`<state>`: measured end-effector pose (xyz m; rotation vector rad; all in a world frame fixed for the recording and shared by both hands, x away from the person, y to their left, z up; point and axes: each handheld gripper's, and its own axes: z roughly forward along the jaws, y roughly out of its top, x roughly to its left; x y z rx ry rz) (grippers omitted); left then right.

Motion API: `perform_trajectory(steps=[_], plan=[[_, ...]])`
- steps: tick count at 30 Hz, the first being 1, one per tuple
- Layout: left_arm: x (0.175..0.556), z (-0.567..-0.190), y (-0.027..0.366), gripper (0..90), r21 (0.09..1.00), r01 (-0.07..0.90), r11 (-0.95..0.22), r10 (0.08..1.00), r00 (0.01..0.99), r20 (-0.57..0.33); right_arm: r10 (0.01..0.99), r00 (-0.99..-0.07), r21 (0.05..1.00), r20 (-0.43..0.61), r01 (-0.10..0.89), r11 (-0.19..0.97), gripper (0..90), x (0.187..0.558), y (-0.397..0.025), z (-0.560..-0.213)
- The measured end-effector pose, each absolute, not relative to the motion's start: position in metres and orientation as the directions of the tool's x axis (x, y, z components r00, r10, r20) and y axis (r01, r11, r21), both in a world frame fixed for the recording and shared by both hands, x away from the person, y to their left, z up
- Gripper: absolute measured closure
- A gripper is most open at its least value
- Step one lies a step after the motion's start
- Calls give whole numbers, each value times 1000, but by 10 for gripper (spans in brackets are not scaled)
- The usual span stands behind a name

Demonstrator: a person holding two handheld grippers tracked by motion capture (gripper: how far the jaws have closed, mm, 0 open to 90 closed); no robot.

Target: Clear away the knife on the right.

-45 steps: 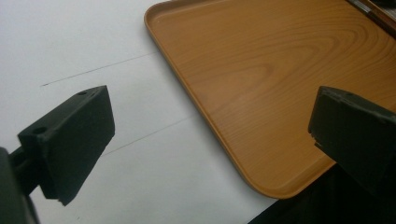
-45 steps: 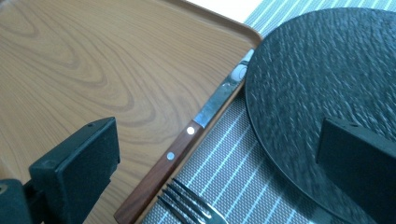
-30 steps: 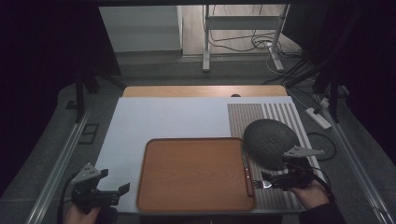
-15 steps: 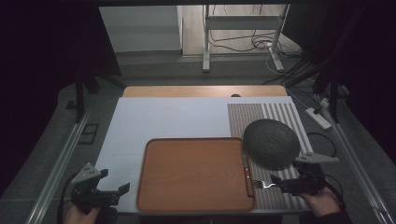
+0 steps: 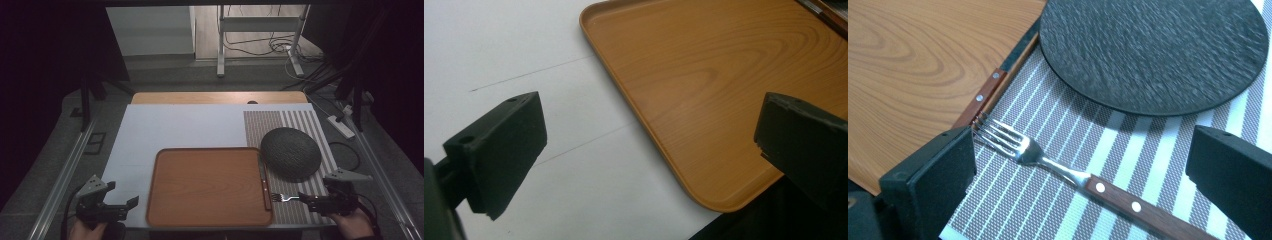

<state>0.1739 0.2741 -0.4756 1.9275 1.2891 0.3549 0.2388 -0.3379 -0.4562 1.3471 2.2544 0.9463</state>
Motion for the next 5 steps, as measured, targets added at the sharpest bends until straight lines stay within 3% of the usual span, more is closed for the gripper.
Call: perform_trajectory(steps=[5], plan=[[175, -475, 274, 11, 729, 659, -187, 875, 448, -180, 873, -485, 692, 40, 644, 326, 1, 238, -340, -456]])
